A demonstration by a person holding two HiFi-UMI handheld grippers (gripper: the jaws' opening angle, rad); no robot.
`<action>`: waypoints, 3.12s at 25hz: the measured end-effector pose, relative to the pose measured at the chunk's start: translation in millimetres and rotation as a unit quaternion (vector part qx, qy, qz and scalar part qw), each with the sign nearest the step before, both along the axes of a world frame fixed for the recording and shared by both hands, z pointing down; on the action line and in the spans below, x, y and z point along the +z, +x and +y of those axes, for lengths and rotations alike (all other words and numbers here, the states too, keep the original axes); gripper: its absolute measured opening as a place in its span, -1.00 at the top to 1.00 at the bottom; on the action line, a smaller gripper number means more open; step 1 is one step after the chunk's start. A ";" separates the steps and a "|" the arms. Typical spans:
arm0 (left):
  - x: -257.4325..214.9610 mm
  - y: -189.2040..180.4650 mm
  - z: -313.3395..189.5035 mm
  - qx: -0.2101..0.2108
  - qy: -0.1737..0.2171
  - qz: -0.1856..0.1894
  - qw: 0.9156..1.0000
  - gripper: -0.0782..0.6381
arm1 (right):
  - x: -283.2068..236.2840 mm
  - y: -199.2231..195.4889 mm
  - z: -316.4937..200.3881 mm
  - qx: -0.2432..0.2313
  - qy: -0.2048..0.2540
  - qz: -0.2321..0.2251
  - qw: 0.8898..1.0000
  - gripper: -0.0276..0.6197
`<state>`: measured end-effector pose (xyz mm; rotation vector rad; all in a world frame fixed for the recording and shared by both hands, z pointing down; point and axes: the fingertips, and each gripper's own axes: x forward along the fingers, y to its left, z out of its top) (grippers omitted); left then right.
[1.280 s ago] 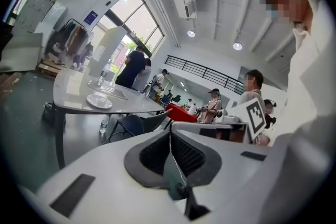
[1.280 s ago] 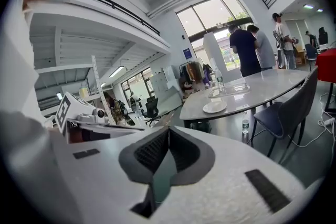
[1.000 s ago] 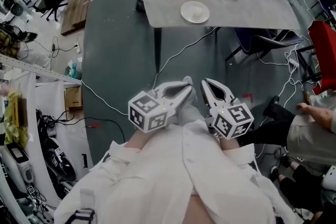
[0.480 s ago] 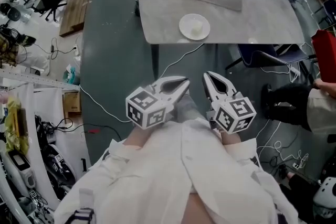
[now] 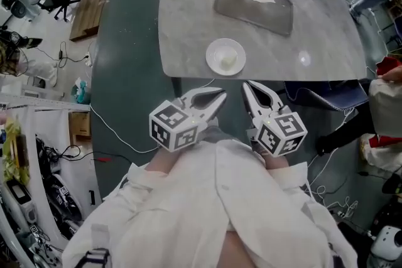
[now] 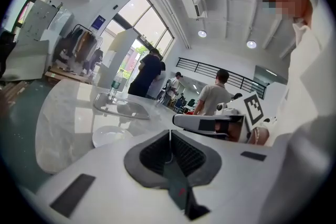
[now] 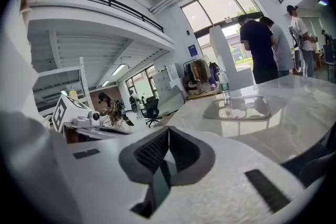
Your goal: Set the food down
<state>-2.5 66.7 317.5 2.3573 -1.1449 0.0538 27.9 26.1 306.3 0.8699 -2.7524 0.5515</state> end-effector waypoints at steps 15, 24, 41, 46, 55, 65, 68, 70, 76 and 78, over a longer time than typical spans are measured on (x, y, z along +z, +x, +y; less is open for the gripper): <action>13.9 -6.8 -63.3 -0.023 -0.017 -0.005 1.000 0.72 | 13.2 -15.8 -65.2 -0.037 -0.010 0.004 0.999 0.91; 18.1 -13.0 -77.2 -0.006 -0.026 0.004 1.000 0.72 | 22.8 -7.1 -82.5 0.006 -0.024 0.016 1.000 0.91; 35.8 -53.6 -119.6 0.042 -0.076 -0.014 0.996 0.72 | 45.6 -28.3 -111.7 0.065 -0.078 0.020 0.995 0.91; 46.7 -61.7 -122.7 0.049 -0.095 -0.025 0.994 0.72 | 54.4 -27.7 -110.2 0.082 -0.092 0.023 0.992 0.91; 77.2 -71.1 -121.1 0.054 -0.143 -0.029 0.988 0.72 | 78.9 -23.1 -103.9 0.100 -0.125 0.041 0.986 0.91; 121.0 -87.5 -123.4 0.063 -0.193 -0.060 0.977 0.72 | 120.0 -14.9 -96.0 0.126 -0.174 0.053 0.975 0.91; 130.6 -86.7 -119.4 0.056 -0.209 -0.055 0.975 0.72 | 128.0 -18.5 -87.9 0.127 -0.187 0.058 0.973 0.91; 136.2 -83.8 -118.0 0.057 -0.219 -0.051 0.973 0.72 | 133.4 -19.6 -86.0 0.126 -0.194 0.061 0.971 0.91; 153.5 -86.2 -118.1 0.058 -0.246 -0.049 0.966 0.72 | 145.8 -21.9 -87.9 0.127 -0.205 0.066 0.968 0.91; 159.6 -91.3 -121.0 0.051 -0.251 -0.054 0.965 0.72 | 151.1 -21.4 -88.6 0.132 -0.210 0.069 0.966 0.91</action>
